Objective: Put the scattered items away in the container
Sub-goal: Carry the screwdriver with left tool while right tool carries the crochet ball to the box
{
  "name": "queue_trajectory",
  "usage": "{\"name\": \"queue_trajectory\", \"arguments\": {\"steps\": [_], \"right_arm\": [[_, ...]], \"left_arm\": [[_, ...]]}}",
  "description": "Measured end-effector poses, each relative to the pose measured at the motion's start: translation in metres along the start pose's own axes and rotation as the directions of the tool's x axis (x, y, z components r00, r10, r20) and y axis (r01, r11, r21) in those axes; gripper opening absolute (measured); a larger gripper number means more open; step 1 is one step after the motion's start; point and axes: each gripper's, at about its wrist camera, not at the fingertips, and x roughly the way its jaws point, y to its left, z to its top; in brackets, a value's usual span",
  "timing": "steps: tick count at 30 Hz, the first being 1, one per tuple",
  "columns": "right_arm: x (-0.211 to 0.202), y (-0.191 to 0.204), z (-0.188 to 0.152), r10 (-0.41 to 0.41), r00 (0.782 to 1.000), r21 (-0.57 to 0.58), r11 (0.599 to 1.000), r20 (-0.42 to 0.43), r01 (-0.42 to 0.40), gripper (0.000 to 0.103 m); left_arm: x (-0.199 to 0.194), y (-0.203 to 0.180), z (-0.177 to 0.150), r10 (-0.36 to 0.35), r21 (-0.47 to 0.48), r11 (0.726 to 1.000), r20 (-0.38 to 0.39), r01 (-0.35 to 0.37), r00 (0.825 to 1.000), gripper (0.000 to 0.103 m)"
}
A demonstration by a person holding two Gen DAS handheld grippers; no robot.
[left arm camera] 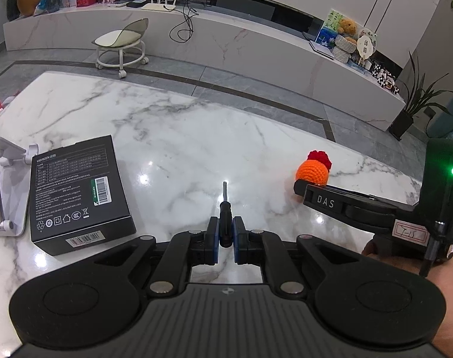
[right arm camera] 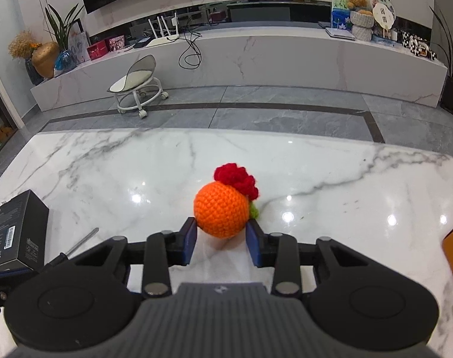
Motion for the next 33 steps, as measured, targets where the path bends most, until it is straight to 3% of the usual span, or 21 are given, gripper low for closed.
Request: {"name": "queue_trajectory", "arguments": {"steps": [12, 25, 33], "right_arm": [[-0.068, -0.008, 0.007, -0.003, 0.997, -0.047, 0.999, 0.08, 0.007, 0.038], [-0.182, -0.076, 0.004, -0.061, 0.974, -0.008, 0.998, 0.219, 0.064, 0.039], [-0.229, -0.117, 0.004, -0.08, 0.958, 0.063, 0.996, 0.275, 0.065, 0.039]], "left_arm": [[-0.025, -0.022, 0.01, -0.031, 0.003, 1.0, 0.053, 0.031, 0.998, 0.01], [-0.076, -0.089, 0.017, -0.16, 0.049, 0.987, 0.158, 0.154, 0.974, 0.01], [-0.066, -0.128, 0.009, -0.162, 0.094, 0.984, 0.151, 0.149, 0.975, 0.01]]}}
